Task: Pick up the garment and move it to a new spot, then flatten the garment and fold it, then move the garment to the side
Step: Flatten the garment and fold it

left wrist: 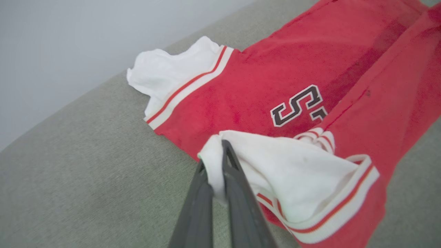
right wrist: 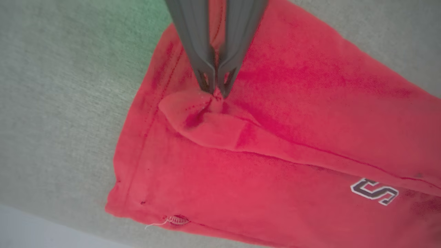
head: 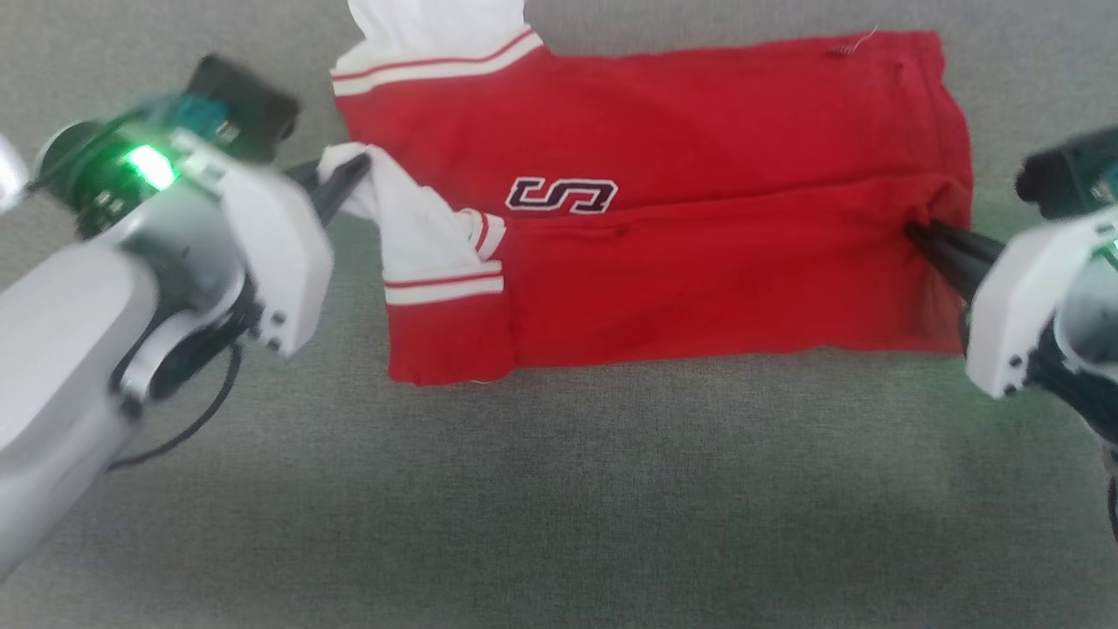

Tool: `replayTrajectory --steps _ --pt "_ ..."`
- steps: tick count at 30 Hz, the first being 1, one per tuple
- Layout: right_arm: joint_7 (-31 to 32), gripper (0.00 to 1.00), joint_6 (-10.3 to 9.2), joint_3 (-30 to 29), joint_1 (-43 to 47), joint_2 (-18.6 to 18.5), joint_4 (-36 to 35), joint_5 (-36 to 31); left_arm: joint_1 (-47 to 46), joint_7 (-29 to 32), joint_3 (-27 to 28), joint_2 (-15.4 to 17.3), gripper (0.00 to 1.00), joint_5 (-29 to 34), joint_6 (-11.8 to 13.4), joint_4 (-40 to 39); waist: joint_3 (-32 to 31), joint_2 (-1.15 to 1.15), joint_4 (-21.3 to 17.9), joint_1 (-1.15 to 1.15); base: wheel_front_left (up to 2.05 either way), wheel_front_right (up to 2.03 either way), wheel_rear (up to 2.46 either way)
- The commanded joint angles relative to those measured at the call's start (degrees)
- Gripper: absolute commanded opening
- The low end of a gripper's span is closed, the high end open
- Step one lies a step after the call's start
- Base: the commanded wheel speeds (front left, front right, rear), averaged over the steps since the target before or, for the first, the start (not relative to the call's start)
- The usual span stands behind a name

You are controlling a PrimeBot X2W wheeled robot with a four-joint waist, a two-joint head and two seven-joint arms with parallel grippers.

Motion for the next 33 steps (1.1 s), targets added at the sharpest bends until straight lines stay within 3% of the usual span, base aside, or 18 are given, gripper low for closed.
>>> replayTrajectory --steps 1,7,13,15,16,18,19,20,21,26,33 --pt "-0.7 0.0 -0.1 1.5 -3.1 0.3 3.4 -0.6 -2.6 0.5 -0.8 -2.9 0.0 0.1 -2.3 5.3 1.7 0.0 -0.2 0.0 0.0 0.0 0.0" --pt "-2.8 0.0 -0.1 7.1 -10.9 1.5 13.2 0.3 -7.0 1.8 -2.3 -10.7 0.0 -2.3 -7.7 21.5 3.8 0.0 -0.6 0.0 0.0 0.0 0.0" --pt "-3.4 0.0 -0.11 12.3 -14.6 2.6 20.8 2.0 -8.1 5.6 -2.7 -16.1 0.0 -6.8 -9.9 34.3 4.3 0.0 -0.9 0.0 0.0 0.0 0.0" --pt "-3.2 0.0 -0.13 13.5 -15.4 2.8 22.7 2.6 -8.3 7.3 -3.0 -16.9 0.34 -8.1 -10.4 37.0 4.2 0.0 -0.9 0.0 0.0 0.0 0.0" --pt "-3.2 0.0 -0.13 13.5 -15.4 2.8 22.7 2.6 -8.3 7.3 -3.0 -16.9 0.34 -8.1 -10.4 37.0 4.2 0.0 -0.9 0.0 0.0 0.0 0.0" --pt "-3.2 0.25 -0.13 14.2 -16.2 2.9 24.2 3.1 -8.7 8.5 -2.9 -17.6 0.56 -8.9 -10.7 39.0 4.0 0.0 -0.9 0.0 0.0 0.0 0.0" --pt "-3.2 0.4 -0.13 14.7 -16.5 2.9 24.5 3.3 -9.2 8.8 -2.9 -17.6 0.86 -9.1 -10.8 39.5 3.8 0.0 -0.9 0.0 0.0 0.0 0.0" --pt "-3.5 0.75 -0.13 14.7 -16.8 2.8 24.9 3.7 -9.8 9.2 -2.7 -17.7 1.0 -9.5 -10.8 40.0 3.6 0.0 -0.9 0.0 0.0 0.0 0.0" --pt "-4.0 1.0 -0.13 14.7 -17.0 2.7 25.1 3.8 -10.3 9.3 -2.3 -17.8 1.0 -10.0 -10.8 40.3 3.3 0.0 -0.9 0.0 0.0 0.0 0.0" --pt "-6.8 1.0 -0.11 13.2 -17.1 2.2 24.0 4.2 -11.5 10.3 -1.5 -17.6 1.0 -10.5 -9.0 38.9 1.4 0.0 -0.6 0.0 0.0 0.0 0.0" --pt "-13.0 1.0 -0.1 7.2 -14.0 2.7 21.3 2.1 -9.3 13.7 -1.2 -14.8 1.0 -11.3 -3.4 31.5 -0.9 0.0 -0.1 0.0 0.0 0.0 0.0"
